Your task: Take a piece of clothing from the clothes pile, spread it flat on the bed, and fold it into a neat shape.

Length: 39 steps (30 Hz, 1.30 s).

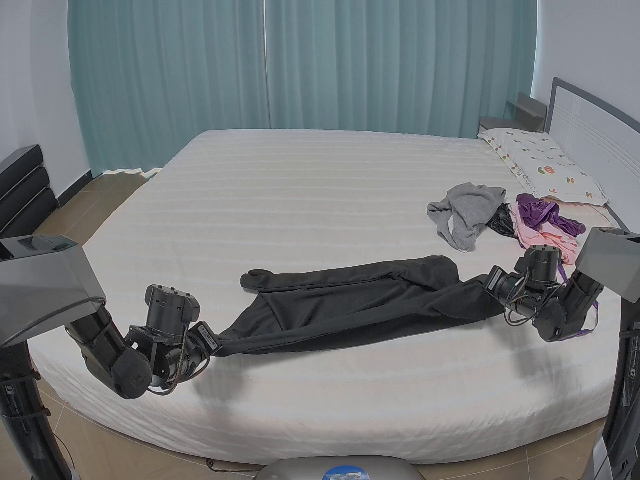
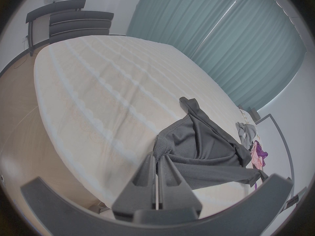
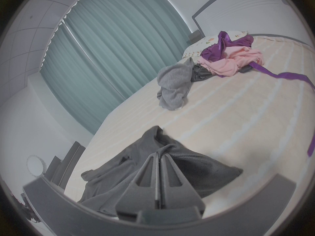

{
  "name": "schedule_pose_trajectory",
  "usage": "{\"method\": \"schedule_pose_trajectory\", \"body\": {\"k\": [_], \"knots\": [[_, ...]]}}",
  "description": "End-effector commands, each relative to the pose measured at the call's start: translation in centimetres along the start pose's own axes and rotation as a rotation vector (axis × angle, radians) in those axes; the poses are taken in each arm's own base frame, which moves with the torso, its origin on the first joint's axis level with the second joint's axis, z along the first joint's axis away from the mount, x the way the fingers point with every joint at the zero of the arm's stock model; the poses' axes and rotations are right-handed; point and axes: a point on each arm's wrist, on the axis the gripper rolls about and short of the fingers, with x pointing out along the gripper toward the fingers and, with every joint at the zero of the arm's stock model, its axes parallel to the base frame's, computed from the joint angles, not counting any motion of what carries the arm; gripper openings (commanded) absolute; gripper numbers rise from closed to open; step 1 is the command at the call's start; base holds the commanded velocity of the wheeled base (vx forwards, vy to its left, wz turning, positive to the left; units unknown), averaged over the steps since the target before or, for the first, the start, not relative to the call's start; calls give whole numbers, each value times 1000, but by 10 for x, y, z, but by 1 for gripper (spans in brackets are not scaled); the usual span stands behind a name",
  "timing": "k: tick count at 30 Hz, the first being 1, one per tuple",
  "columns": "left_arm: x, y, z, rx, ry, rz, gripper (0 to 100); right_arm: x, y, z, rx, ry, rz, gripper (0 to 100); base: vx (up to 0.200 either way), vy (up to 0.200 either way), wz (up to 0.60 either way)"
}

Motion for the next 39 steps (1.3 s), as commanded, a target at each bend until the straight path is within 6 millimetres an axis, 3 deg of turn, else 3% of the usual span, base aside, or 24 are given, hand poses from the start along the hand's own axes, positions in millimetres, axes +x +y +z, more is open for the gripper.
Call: {"method": "schedule_pose_trajectory", "body": {"k": [1,7,8,13,20,27,34,39], "knots": [[7,3,-5,4,10,15,0,33,-3,-1,-1,-24,-27,0,0,0,0],[9,4,-5,3,8,13,0,60,-6,-2,-7,-77,-47,0,0,0,0],[9,3,-6,4,10,13,0,62,-7,-4,-9,-78,-50,100,0,0,0],[9,4,-6,3,11,14,0,62,-5,-6,-6,-66,-44,100,0,0,0],[9,4,-6,5,11,14,0,32,2,12,58,-47,11,100,0,0,0],[8,4,-7,6,11,13,0,5,-6,-23,43,160,49,100,0,0,0],[8,4,-8,9,15,14,0,12,-5,-50,35,255,33,100,0,0,0],[8,4,-8,9,15,14,0,19,-5,-53,33,262,33,100,0,0,0]]}}
